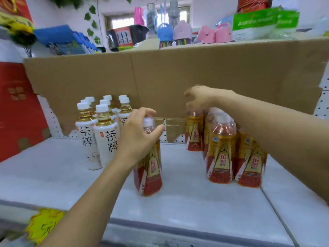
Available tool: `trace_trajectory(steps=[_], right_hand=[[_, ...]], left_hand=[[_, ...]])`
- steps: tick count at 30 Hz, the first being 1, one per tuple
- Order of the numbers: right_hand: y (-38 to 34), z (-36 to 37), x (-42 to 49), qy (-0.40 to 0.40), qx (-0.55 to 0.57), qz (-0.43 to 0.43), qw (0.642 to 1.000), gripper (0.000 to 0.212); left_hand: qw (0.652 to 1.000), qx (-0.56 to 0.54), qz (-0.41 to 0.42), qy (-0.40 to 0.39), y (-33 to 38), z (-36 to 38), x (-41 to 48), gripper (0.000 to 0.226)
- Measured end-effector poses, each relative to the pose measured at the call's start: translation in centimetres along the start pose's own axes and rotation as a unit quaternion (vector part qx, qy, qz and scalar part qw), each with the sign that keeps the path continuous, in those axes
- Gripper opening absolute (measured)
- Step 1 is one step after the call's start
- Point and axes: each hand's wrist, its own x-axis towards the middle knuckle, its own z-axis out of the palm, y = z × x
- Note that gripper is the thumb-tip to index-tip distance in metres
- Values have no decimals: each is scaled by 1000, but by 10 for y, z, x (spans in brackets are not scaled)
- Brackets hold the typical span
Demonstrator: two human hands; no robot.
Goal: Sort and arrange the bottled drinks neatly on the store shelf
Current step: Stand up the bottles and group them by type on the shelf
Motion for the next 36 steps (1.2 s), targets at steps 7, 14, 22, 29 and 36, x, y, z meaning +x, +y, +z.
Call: trace_trajectory(steps=[7,14,22,29,36], right_hand=[[-1,9,52,-110,-29,101,988,44],[-43,15,2,-66,-82,-26,994,35],[-46,-15,-92,-70,23,-96,993,31],[-10,-37,-166,-88,23,-65,994,19],[45,-16,-219,49,126,-4,991,46]], left_hand=[[999,-32,-7,-27,-12,1,8,25],[992,-127,-12,-19,-16,-7,-8,39],[961,-212,-145,-106,-32,-12,-46,77],[945,-142,-204,-214,-32,-15,-70,107],[927,-209,-154,-271,29,40,-90,74]])
